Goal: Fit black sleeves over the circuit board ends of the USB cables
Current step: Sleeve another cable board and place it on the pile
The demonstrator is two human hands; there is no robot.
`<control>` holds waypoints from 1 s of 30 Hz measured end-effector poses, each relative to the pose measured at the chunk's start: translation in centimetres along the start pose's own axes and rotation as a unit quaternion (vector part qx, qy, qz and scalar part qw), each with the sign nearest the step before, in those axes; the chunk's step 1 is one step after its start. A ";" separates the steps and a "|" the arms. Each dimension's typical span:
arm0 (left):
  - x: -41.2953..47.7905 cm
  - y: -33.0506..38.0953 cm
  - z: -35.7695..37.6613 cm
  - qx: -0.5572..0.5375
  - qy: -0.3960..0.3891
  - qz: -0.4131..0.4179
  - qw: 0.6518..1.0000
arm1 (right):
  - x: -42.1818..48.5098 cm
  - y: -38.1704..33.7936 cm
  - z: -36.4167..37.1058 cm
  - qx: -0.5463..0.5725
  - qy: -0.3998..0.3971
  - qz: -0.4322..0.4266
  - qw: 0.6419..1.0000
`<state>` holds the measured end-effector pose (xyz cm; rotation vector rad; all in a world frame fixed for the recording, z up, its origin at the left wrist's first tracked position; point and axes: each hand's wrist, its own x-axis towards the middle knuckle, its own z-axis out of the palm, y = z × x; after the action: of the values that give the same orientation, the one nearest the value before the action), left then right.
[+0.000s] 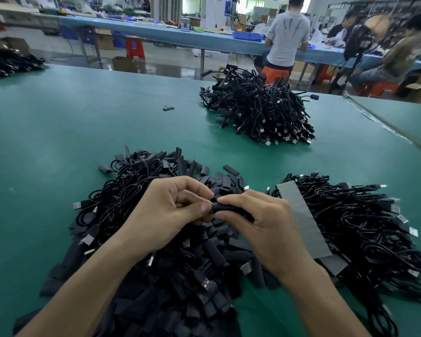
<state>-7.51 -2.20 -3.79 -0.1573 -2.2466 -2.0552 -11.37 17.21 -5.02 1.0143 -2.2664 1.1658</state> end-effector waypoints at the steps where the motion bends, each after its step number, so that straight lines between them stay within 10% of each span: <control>1: 0.0 0.0 0.0 -0.001 -0.001 -0.002 1.000 | 0.0 0.0 0.0 0.001 0.001 0.001 1.000; 19: 0.3 -0.1 0.4 -0.058 0.077 -0.011 0.995 | -0.2 -2.0 1.7 0.115 0.158 0.188 0.963; 30: 0.4 -0.9 0.3 -0.046 0.077 0.011 0.996 | -0.2 -2.3 2.2 0.170 0.122 0.198 0.958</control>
<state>-8.00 -1.98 -4.61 -0.0269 -2.0529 -2.0838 -9.52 14.60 -5.18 0.4897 -2.1692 1.7861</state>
